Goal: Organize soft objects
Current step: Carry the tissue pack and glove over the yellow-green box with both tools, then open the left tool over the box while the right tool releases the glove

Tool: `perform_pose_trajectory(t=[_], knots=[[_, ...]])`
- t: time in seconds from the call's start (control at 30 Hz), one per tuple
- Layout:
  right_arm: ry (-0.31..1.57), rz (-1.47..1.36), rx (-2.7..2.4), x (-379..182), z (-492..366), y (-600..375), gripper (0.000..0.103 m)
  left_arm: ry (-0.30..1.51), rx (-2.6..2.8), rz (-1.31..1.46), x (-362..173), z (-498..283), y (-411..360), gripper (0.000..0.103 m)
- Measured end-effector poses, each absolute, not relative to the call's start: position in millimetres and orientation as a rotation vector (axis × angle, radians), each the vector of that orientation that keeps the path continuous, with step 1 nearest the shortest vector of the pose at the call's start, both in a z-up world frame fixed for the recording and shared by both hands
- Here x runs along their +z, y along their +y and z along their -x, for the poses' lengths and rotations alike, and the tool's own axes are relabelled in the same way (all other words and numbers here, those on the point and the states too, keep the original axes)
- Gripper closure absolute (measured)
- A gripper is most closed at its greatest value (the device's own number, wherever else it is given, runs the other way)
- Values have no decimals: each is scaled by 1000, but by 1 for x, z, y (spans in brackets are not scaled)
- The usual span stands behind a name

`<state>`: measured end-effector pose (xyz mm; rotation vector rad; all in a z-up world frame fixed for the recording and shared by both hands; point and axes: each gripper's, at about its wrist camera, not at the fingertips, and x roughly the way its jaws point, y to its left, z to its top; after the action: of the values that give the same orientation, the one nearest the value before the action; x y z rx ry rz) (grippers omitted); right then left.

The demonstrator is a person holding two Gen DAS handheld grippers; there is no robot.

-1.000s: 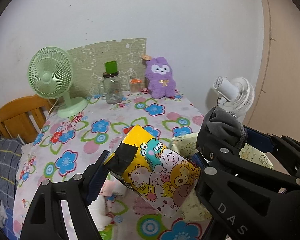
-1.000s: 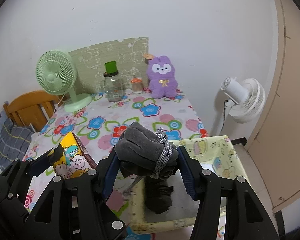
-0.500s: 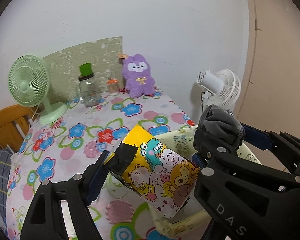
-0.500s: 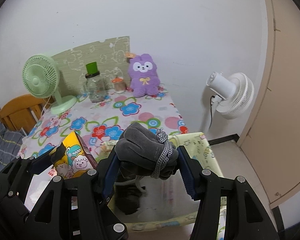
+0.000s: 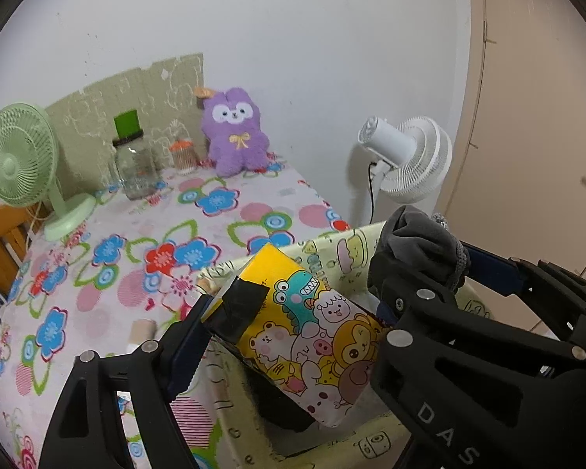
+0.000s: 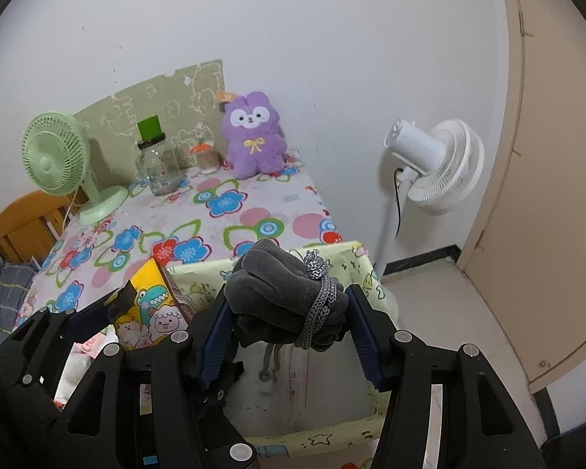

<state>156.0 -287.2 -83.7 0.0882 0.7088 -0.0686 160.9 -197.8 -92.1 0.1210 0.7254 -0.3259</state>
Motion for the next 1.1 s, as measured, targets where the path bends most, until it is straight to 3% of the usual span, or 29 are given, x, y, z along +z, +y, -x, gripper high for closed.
perform_pose_trajectory(t=[0.13, 0.27, 0.53, 0.7, 1.1], knots=[[738, -92, -69, -95, -163, -288, 44, 760, -305, -132, -104, -168, -199, 6], [775, -113, -56, -107, -171, -289, 44, 775, -298, -166, -109, -171, -201, 1], [797, -109, -29, -110, -178, -284, 41, 818, -294, -158, -112, -175, -196, 1], [781, -108, -19, -106, -176, -280, 25, 808, -297, -154, -107, -172, -192, 1], [740, -99, -21, -90, -158, -268, 20, 762, -296, -155, -91, -155, -179, 1]])
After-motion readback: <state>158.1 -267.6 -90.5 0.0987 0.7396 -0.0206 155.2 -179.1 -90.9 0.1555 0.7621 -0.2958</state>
